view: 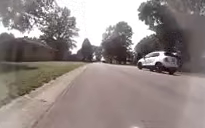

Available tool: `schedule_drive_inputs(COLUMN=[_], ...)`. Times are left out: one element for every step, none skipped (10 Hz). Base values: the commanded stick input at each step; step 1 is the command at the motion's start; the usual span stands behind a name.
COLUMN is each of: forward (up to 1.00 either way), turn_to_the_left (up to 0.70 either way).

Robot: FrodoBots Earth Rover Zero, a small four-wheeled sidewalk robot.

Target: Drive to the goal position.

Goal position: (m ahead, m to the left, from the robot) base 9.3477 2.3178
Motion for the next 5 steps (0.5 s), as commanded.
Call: schedule_drive_inputs(forward=[1.0,1.0,1.0,1.0,1.0], turn_to_the_left=[0.0,0.0,-0.01,-0.01,0.0])
